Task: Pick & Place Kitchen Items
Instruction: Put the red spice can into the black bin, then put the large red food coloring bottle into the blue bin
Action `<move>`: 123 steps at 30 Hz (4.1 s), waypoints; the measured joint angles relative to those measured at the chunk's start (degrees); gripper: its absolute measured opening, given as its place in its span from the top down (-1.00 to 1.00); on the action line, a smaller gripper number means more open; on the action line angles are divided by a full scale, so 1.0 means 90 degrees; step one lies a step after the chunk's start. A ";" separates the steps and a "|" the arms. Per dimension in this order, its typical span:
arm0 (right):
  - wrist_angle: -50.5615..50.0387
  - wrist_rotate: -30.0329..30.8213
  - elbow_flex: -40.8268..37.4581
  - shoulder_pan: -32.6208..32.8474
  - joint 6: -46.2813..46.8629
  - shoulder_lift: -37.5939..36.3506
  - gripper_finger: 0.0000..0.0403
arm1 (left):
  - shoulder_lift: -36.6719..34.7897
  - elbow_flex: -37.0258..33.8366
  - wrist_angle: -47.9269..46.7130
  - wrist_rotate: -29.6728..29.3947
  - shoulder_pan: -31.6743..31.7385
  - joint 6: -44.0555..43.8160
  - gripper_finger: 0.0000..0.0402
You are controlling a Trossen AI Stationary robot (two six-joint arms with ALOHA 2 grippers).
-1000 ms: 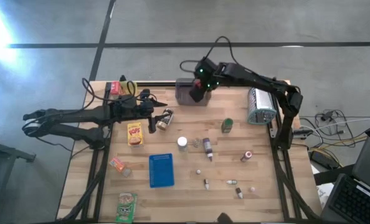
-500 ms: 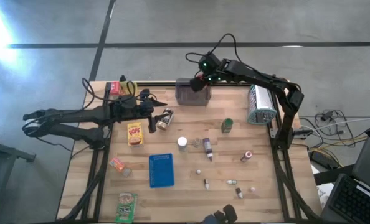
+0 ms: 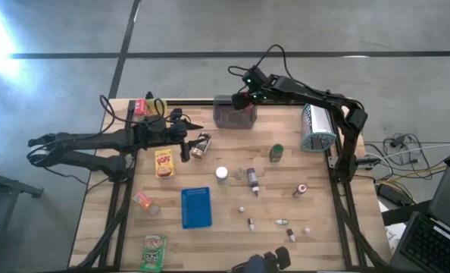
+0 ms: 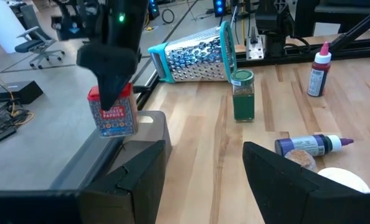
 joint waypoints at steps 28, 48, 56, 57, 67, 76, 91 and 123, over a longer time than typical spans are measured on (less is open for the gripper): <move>0.0013 -0.0124 0.0002 -0.0259 0.0488 0.0988 -0.27 | 0.0000 0.0000 -0.0147 0.0005 0.0000 -0.0115 -0.09; -0.0739 -0.0117 0.0716 -0.0252 0.0160 0.0891 -0.25 | 0.0000 0.0000 -0.0145 0.0005 0.0000 -0.0140 -0.09; -0.0844 -0.0117 0.0718 -0.0252 0.0143 0.0891 -0.09 | 0.0000 0.0000 -0.0147 0.0007 0.0000 -0.0245 -0.09; -0.0846 -0.0117 0.0748 -0.0252 0.0132 0.0891 -0.08 | 0.0000 0.0000 -0.0147 0.0007 0.0000 -0.0249 -0.09; -0.1424 -0.0509 0.1406 -0.0170 -0.0542 0.0891 0.04 | -0.0003 0.0000 -0.0172 0.0007 0.0000 -0.0256 -0.09; -0.3472 -0.0498 0.2598 0.0101 -0.1849 0.0891 0.24 | -0.0074 0.0000 -0.0362 0.0005 0.0000 -0.0291 -0.09; -0.5886 -0.0452 0.3755 0.0837 -0.3302 0.0587 0.55 | -0.0394 0.0000 -0.0591 -0.0124 0.0000 -0.0394 -0.09; -0.5435 0.0700 0.2682 0.3845 -0.1874 -0.1261 0.95 | -0.0454 0.0000 -0.0616 -0.0146 0.0000 -0.0521 -0.09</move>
